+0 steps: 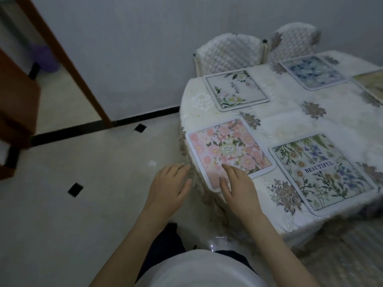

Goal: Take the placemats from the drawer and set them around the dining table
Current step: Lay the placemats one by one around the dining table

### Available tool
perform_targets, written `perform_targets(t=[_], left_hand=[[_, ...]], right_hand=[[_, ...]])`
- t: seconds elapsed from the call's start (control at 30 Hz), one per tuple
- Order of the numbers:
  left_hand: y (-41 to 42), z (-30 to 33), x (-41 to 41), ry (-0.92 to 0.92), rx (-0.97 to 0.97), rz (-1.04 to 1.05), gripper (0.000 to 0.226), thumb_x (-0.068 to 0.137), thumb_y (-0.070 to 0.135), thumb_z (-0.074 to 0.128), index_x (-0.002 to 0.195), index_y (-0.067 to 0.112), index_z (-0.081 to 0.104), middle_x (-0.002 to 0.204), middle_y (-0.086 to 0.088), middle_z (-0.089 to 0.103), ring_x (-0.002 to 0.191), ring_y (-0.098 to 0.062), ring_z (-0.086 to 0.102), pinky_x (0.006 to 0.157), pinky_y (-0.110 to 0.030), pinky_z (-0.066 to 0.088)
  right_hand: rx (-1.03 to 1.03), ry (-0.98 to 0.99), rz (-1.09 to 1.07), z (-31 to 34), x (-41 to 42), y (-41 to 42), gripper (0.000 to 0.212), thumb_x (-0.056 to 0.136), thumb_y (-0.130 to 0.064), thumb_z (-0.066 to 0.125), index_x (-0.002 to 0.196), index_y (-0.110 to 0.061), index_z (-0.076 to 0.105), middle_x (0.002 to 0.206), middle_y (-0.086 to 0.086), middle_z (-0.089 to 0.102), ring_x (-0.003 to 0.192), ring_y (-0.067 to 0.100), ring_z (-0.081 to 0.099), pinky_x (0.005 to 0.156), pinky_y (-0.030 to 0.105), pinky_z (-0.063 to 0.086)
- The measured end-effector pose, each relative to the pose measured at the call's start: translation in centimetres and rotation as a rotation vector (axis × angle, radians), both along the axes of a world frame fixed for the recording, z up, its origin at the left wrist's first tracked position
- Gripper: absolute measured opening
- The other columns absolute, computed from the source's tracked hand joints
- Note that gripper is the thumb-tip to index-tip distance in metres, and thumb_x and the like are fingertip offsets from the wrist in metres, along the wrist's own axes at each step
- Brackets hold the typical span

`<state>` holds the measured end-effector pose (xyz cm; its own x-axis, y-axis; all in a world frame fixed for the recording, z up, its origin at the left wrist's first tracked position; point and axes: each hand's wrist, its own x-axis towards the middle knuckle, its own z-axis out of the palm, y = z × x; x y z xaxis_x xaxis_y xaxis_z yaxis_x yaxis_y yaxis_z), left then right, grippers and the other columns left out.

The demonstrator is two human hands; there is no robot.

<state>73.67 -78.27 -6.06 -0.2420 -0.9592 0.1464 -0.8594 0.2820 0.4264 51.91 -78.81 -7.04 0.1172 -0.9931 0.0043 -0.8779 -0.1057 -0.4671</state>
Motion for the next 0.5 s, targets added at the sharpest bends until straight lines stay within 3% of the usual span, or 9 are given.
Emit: perform_targets(t=[0.27, 0.4, 0.5], left_hand=[[-13.8, 3.6, 3.8, 0.026, -0.045, -0.328, 0.049, 0.094, 0.039, 0.035, 0.127, 0.015, 0.059, 0.126, 0.0, 0.06, 0.116, -0.018, 0.052, 0.093, -0.037, 0.045], [-18.0, 3.5, 2.8, 0.048, -0.062, -0.446, 0.048, 0.093, 0.038, 0.037, 0.126, 0.013, 0.061, 0.124, -0.003, 0.062, 0.115, -0.02, 0.054, 0.092, -0.038, 0.047], [-19.9, 2.3, 1.5, 0.062, -0.045, -0.517, 0.046, 0.092, 0.037, 0.038, 0.125, 0.013, 0.061, 0.123, -0.002, 0.062, 0.112, -0.02, 0.055, 0.09, -0.037, 0.047]], right_hand=[[-0.006, -0.004, -0.34, 2.3, 4.8, -5.7, 0.053, 0.098, -0.042, 0.027, 0.14, -0.014, 0.045, 0.136, 0.002, 0.054, 0.124, 0.022, 0.048, 0.102, 0.04, 0.041], [-0.01, 0.018, -0.462, 2.5, 5.1, -6.8, 0.044, 0.101, -0.032, 0.039, 0.14, -0.012, 0.046, 0.135, 0.003, 0.055, 0.123, 0.023, 0.049, 0.102, 0.04, 0.041], [0.01, 0.03, -0.537, 2.2, 4.7, -7.5, 0.046, 0.101, -0.034, 0.036, 0.14, -0.013, 0.046, 0.136, 0.003, 0.054, 0.125, 0.023, 0.048, 0.103, 0.039, 0.041]])
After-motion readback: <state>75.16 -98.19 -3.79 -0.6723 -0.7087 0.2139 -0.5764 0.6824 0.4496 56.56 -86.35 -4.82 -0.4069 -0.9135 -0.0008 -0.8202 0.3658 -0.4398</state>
